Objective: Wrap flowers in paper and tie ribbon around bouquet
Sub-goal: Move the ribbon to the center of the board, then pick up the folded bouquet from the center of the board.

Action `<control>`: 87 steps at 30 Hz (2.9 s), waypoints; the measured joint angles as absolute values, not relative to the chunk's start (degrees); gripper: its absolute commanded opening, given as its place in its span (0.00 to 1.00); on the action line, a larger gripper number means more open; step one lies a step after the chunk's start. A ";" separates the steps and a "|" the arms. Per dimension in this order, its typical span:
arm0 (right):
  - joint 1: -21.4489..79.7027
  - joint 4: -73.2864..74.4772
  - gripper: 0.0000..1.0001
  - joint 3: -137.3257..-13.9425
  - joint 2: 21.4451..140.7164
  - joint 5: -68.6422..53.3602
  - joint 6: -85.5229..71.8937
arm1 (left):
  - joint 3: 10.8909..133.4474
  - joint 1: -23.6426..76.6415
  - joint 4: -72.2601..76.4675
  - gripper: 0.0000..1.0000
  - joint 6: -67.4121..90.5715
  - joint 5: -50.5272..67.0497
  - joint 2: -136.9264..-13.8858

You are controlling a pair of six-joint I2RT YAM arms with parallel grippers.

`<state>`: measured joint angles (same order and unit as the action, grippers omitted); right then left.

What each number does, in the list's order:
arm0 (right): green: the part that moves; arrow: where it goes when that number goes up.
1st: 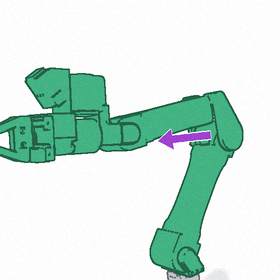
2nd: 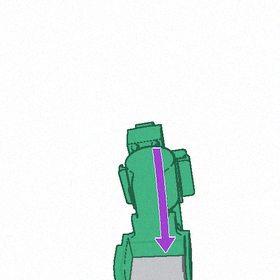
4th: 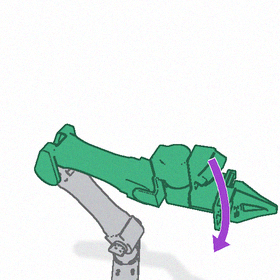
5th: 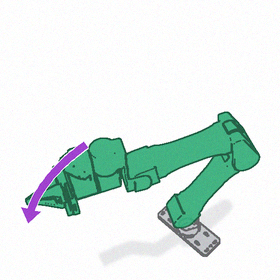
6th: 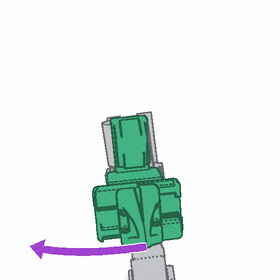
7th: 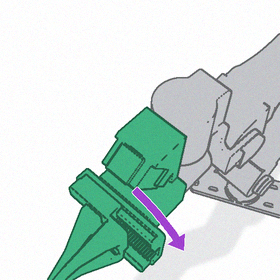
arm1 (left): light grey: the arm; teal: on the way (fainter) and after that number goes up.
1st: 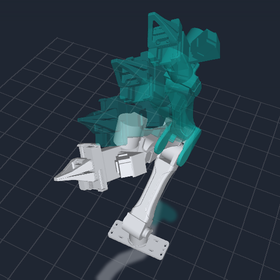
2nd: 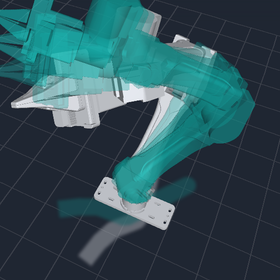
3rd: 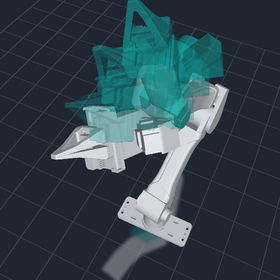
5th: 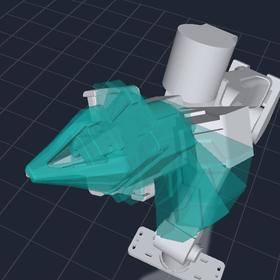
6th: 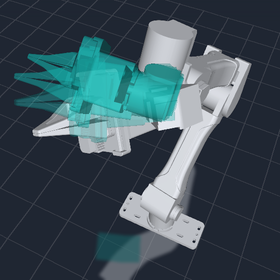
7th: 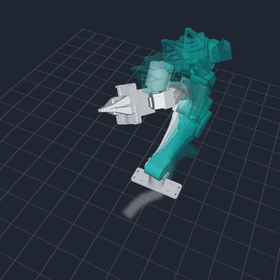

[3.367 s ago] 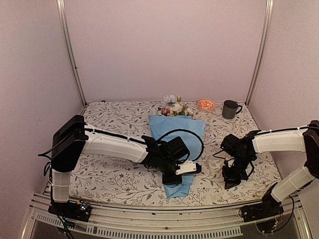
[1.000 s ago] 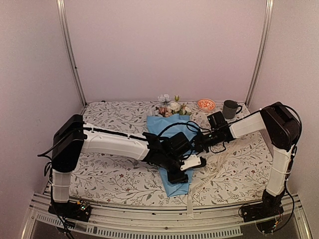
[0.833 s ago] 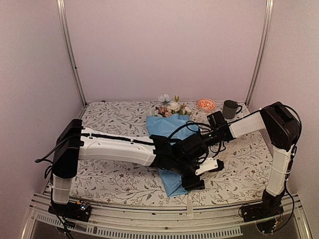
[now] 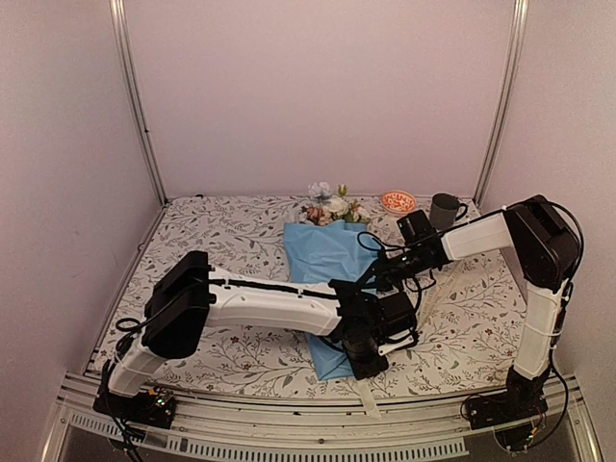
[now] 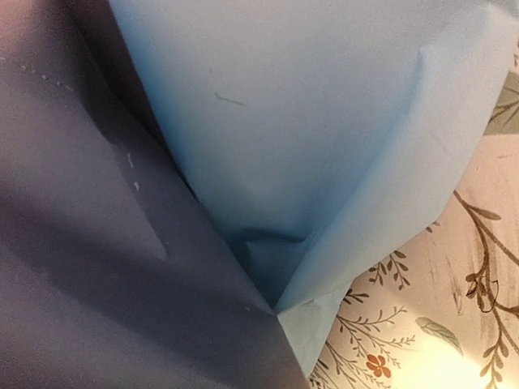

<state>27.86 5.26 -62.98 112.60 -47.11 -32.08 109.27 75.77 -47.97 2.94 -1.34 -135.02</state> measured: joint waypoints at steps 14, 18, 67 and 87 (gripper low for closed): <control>27.97 14.96 0.00 -72.69 112.57 -47.53 -31.62 | 75.26 76.86 -39.81 0.00 6.83 11.25 -112.79; 28.01 17.04 0.00 -74.74 112.57 -47.94 -31.46 | 66.13 76.42 -38.28 0.00 10.00 14.50 -104.66; 26.55 23.57 0.29 -77.91 119.39 -39.68 -26.96 | 66.35 9.80 -17.61 0.00 15.07 1.37 -92.99; 25.63 26.28 0.78 -81.58 119.55 -25.32 -25.41 | 93.27 43.38 -15.68 0.00 10.31 12.34 -121.97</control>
